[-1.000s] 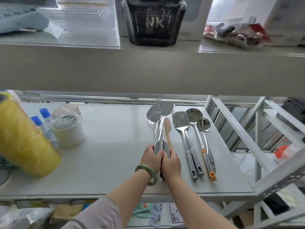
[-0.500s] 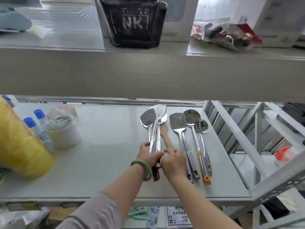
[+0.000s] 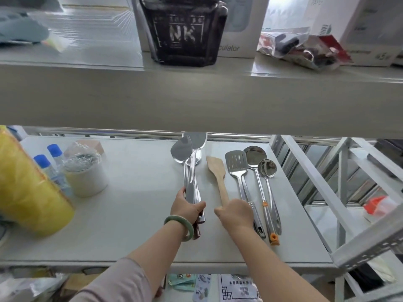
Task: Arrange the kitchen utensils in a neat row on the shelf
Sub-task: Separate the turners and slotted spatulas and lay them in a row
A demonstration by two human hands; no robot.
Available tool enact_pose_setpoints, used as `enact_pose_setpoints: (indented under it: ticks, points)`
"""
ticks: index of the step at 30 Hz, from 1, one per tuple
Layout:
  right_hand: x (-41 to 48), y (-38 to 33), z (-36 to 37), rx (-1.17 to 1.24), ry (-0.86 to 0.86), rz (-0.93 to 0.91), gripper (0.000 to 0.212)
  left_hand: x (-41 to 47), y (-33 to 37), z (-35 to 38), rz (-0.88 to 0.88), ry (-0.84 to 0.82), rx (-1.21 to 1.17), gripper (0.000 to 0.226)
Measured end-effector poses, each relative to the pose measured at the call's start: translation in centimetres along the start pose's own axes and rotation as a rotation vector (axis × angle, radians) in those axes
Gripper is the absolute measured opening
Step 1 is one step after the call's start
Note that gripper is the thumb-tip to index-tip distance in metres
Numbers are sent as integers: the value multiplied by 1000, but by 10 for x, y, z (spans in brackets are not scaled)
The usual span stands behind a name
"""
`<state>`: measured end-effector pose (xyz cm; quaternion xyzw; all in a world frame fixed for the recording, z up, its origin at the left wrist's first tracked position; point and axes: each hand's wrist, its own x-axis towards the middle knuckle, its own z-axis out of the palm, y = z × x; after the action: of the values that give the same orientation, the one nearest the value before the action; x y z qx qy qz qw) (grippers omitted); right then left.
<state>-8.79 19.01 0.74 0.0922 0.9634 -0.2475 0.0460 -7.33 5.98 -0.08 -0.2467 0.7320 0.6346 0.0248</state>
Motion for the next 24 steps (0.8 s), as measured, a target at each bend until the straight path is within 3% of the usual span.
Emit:
enact_pose_setpoints:
  ticks: [4, 8, 11, 18, 24]
  points:
    - [4, 11, -13, 143, 79, 18, 28, -2, -1, 8, -19, -2, 19, 80]
    - [11, 43, -34, 120, 279, 67, 29, -11, 2, 28, -44, -65, 21, 76]
    - [12, 79, -52, 68, 338, 126, 29, -13, 2, 44, -44, -115, 79, 72]
    - [4, 142, -65, -48, 286, 273, 33, -32, 5, 76, 14, -114, 375, 88]
    - [10, 143, -60, -118, 230, 227, 35, -32, 7, 83, 36, -77, 489, 84]
